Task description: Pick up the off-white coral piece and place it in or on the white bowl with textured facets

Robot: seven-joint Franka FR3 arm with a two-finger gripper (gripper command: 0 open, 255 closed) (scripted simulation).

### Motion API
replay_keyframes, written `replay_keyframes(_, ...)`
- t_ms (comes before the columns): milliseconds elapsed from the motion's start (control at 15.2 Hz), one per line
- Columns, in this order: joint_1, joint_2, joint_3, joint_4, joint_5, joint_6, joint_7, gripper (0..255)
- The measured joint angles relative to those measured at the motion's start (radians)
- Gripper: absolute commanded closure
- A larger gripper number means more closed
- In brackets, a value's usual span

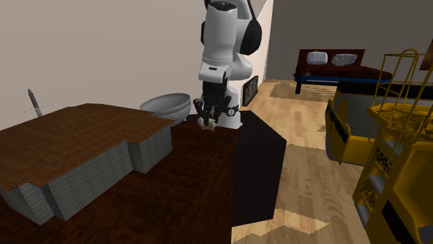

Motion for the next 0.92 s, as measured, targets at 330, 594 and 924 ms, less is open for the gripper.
replay_keyframes(330, 0.000, 0.000, 0.000, 0.000, 0.000, 0.000, 0.000, 255)
replay_keyframes(594, 0.000, -0.010, 0.002, 0.008, -0.001, -0.018, 0.000, 255)
replay_keyframes(924, 0.000, -0.042, 0.006, 0.044, -0.002, -0.085, -0.004, 255)
